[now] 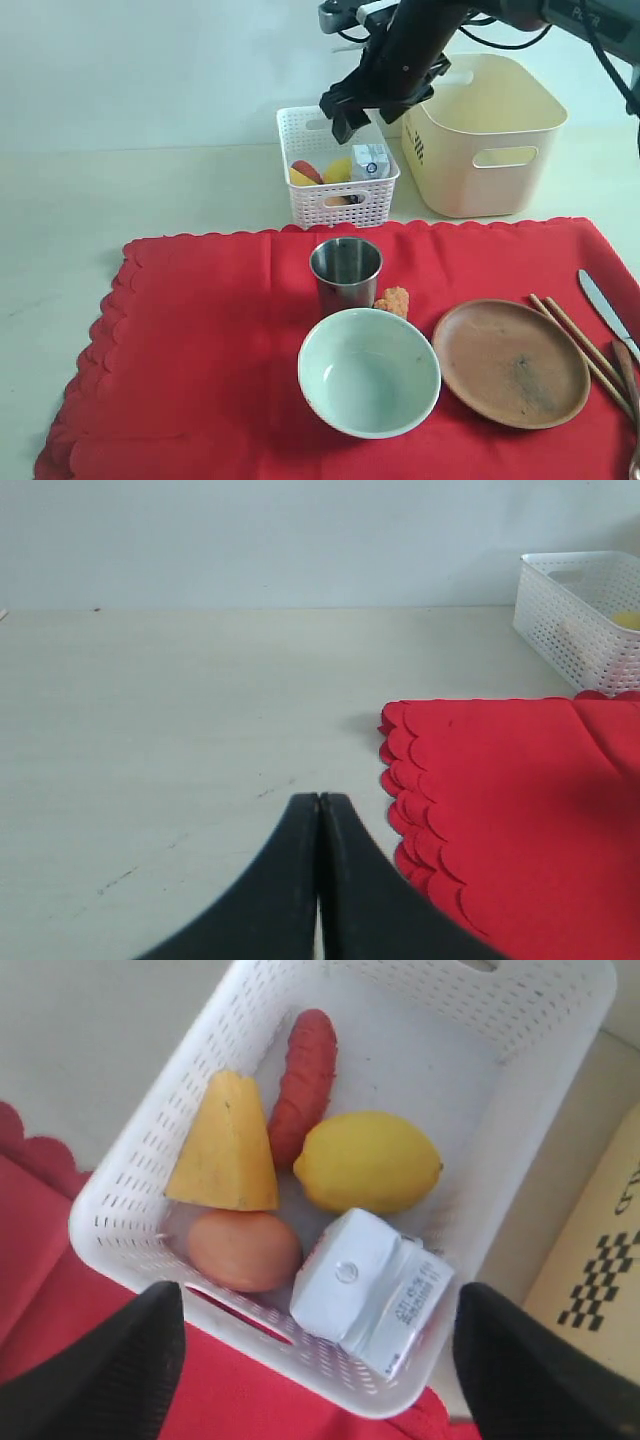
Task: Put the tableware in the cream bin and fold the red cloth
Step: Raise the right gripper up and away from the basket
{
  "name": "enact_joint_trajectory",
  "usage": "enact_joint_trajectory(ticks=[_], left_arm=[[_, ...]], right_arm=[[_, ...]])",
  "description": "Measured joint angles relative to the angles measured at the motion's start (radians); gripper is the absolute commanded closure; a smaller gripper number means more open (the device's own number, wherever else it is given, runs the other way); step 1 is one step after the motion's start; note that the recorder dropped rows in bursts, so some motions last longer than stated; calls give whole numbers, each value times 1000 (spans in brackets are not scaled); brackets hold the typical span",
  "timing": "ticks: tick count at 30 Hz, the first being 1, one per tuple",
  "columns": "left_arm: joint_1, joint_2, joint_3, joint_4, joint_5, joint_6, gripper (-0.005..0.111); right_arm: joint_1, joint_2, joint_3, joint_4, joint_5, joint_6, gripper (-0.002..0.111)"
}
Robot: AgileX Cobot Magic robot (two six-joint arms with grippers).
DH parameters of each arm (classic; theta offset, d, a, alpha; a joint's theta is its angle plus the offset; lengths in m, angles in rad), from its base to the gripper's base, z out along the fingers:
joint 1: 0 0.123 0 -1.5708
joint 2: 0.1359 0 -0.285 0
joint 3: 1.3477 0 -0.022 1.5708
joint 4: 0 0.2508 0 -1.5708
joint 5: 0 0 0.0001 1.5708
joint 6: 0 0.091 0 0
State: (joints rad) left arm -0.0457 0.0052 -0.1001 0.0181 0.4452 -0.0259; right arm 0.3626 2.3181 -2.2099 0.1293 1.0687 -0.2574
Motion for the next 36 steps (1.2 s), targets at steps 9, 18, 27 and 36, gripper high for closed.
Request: enact_joint_trajectory(ticks=[9,18,27,36], left_arm=[[0,0,0,0,0,0,107],[0,0,0,0,0,0,107],[0,0,0,0,0,0,107],[0,0,0,0,0,0,107]], right_arm=[[0,-47,0,-24,53,67,42],[0,-166,155,-27,-19,75,42],[0,-326,423,-38,-202,85,42],[0,-543,699,-38,-425,120,42]])
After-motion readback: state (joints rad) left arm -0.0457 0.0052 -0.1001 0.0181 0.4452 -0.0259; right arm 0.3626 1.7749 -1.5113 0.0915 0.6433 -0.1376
